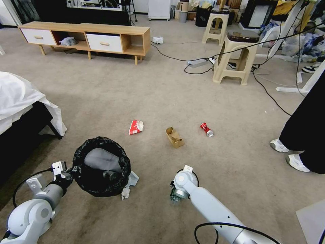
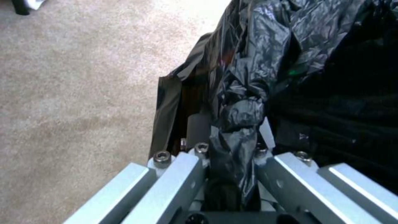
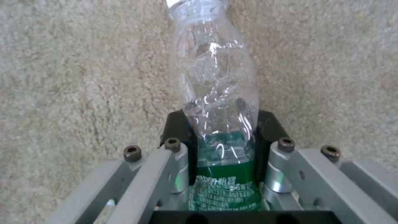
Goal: Pick up the trash bin, then pick up the garbage from the floor and place it into the trash bin.
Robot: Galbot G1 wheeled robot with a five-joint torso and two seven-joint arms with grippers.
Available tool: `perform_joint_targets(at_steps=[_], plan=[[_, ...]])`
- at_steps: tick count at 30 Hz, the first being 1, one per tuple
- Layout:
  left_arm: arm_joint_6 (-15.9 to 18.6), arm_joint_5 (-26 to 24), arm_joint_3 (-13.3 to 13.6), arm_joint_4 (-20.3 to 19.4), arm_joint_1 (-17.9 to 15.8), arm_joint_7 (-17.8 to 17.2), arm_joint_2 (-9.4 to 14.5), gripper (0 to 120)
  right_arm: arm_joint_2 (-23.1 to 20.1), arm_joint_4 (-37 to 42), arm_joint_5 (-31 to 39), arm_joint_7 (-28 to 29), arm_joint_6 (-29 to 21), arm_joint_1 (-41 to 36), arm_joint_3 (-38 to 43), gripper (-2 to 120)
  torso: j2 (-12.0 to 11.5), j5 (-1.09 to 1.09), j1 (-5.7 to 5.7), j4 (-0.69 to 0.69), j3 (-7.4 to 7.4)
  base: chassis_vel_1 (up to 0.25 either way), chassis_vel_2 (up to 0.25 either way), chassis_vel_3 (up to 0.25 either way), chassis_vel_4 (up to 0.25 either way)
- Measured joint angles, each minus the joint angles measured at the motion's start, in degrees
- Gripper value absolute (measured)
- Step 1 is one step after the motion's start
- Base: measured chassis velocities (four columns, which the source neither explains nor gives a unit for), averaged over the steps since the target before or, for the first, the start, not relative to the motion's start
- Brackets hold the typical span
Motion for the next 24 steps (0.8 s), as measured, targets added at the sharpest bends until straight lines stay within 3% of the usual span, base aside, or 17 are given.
perform_joint_targets(at_steps=[17, 24], plan=[[0.49, -0.34, 2.19, -1.90, -0.15, -0.94, 0.08, 1, -5.52, 12.00, 6.21, 5.75, 1.67, 2.75, -2.93, 22, 0.00, 0.00, 0.00, 0.00, 0.00, 0.000, 0.000, 0.000, 0.000], [2.30, -2.47, 2.92, -4.16, 1.03, -2.38, 1.08, 1, -11.87, 22.34, 8.73, 8.92, 2.47, 5.19, -3.70, 22, 0.00, 0.00, 0.00, 0.00, 0.00, 0.000, 0.000, 0.000, 0.000]])
